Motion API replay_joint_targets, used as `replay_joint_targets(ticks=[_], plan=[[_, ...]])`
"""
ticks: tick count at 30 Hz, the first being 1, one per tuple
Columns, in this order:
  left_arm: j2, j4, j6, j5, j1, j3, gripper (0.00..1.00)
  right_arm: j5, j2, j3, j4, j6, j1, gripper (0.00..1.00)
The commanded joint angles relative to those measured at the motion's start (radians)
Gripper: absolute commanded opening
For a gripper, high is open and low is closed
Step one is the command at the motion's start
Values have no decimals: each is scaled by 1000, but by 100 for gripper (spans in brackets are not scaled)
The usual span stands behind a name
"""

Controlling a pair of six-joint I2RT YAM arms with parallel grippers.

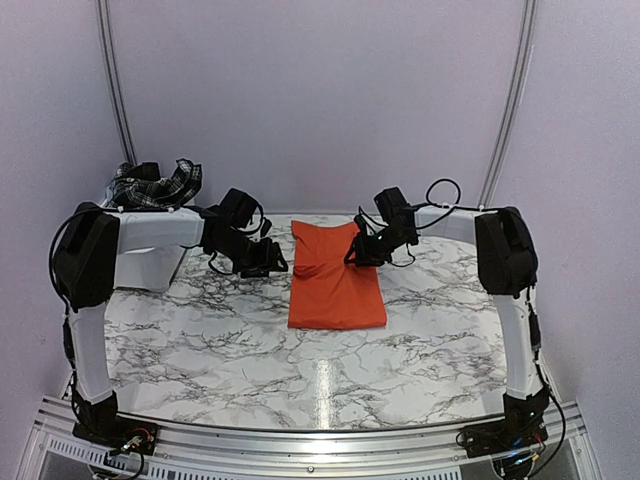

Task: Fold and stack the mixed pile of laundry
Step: Smooth out the 2/3-rectangle-folded T-shirt at the center of the board.

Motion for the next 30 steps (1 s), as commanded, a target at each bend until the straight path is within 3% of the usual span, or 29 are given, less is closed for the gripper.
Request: replay_joint_targets(ticks=[1,5,9,12,20,30], plan=[[-62,6,48,40,-34,-52,61,-53,-111,-51,-28,-34,-11,41],[-97,6,68,30,-81,-127,58,-93,-292,-223,15,-29,-12,47],[-88,12,90,32,-125,-121,47,-127,-409,-411,66,-6,-10,46],[-11,24,80,22,-128,-28,38,-175,-439,-504,139,36,3,45],[268,29,-11,50,-62,276,29,-206,-425,-629,240,107,43,44],[415,28,-65,-10,58,518,33,-186,-380,-709,248,102,45,41]])
